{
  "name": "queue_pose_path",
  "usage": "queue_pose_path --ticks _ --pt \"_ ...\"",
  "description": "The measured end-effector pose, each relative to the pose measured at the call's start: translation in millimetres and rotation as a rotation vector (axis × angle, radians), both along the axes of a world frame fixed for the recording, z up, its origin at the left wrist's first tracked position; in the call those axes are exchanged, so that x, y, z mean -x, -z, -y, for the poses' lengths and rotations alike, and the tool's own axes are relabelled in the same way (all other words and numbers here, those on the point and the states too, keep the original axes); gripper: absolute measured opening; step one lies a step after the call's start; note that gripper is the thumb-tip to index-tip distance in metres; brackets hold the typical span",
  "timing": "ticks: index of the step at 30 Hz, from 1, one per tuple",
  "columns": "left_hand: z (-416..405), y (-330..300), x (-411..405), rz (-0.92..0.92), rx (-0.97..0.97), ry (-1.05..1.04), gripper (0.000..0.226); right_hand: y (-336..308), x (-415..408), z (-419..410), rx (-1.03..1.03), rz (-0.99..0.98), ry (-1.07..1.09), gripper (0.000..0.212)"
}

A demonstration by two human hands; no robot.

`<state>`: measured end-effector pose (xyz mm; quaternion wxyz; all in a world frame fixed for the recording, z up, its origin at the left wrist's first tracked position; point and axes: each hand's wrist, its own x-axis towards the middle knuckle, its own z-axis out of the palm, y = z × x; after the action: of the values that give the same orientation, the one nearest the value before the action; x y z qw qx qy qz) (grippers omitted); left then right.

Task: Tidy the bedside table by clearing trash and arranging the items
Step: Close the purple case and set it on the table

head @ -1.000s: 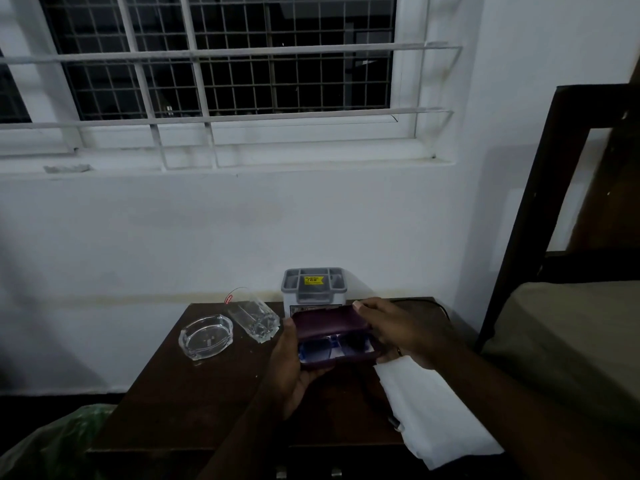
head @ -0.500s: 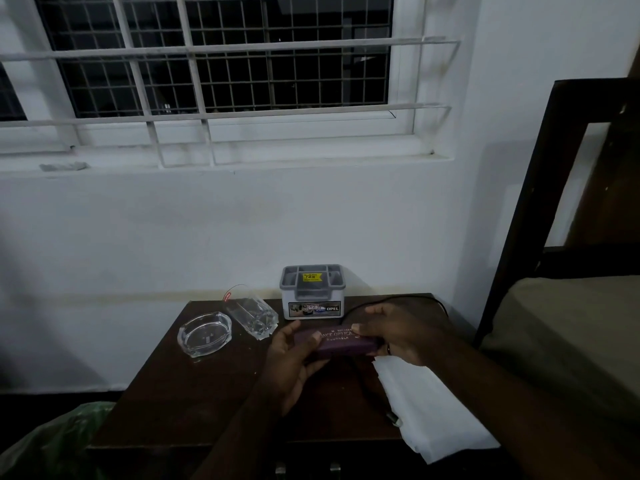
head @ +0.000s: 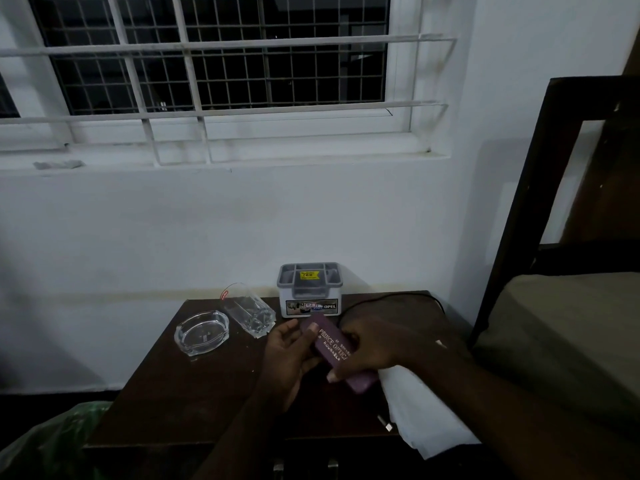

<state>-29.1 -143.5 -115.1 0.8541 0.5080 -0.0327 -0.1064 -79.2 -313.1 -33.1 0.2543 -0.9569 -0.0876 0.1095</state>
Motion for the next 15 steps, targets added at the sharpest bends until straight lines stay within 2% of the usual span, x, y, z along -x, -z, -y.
queue_pose_path --ticks 3,6,9,11,15 --pt "0 0 1 0.017 -0.027 -0.008 0.055 6 1 -11 -0.027 0.134 0.087 0.065" --pt "1 -1 2 0.007 -0.032 0.021 0.049 -1 -1 -5 0.008 0.213 0.17 0.052" --pt "3 -1 2 -0.019 -0.02 -0.009 0.038 -7 -11 26 -0.023 0.27 0.465 0.047" --pt "3 0 2 -0.014 -0.04 -0.015 0.035 0 -18 57 0.001 0.317 0.654 0.058" --pt "2 1 2 -0.018 -0.068 -0.013 0.027 20 -22 101 0.045 0.234 0.815 0.073"
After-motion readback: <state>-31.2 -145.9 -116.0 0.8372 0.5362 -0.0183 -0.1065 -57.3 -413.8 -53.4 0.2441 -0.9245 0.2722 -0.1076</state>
